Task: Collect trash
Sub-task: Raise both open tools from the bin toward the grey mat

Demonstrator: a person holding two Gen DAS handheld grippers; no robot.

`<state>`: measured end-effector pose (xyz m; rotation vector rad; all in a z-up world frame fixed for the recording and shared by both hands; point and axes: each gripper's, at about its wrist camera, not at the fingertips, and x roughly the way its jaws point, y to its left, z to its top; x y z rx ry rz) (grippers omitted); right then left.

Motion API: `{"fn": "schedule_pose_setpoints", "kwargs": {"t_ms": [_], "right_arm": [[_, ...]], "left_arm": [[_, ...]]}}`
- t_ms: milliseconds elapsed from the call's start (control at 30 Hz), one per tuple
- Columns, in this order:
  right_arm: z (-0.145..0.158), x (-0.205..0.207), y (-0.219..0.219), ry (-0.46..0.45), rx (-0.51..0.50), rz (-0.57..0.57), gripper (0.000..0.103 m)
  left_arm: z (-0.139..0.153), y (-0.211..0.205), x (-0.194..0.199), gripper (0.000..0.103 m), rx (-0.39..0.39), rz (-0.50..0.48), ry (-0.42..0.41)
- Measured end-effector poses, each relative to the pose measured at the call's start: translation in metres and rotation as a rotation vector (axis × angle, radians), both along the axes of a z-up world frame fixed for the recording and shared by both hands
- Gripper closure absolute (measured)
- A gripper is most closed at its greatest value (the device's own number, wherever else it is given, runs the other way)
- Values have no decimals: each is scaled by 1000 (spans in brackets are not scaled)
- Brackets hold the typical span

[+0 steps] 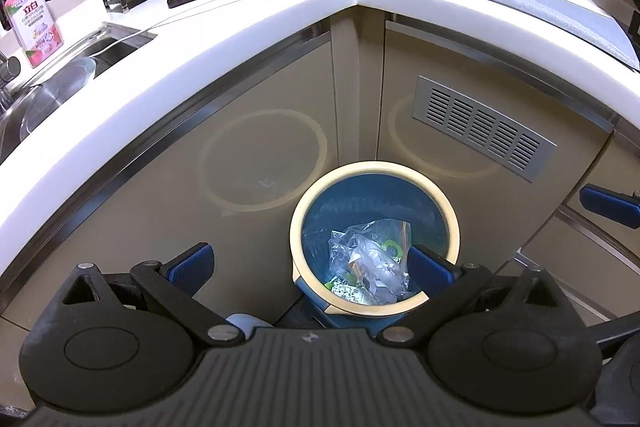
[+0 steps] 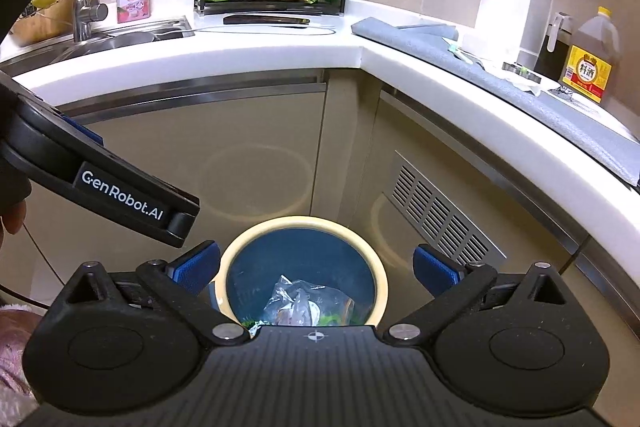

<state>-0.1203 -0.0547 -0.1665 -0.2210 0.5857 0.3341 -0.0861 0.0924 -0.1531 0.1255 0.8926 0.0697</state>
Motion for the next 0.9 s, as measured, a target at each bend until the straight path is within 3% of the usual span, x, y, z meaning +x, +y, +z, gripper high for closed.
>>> {"fn": "schedule_pose_setpoints", "kwargs": {"t_ms": [400, 667, 900], "right_arm": [[3, 7, -7, -10, 13, -14, 1], [33, 31, -43, -93, 55, -81, 1], [72, 80, -95, -182, 104, -172, 0]], "left_arm": [[10, -2, 10, 0, 29, -14, -24], [48, -14, 43, 0, 22, -56, -99], [87, -35, 103, 0, -9, -77, -148]]}}
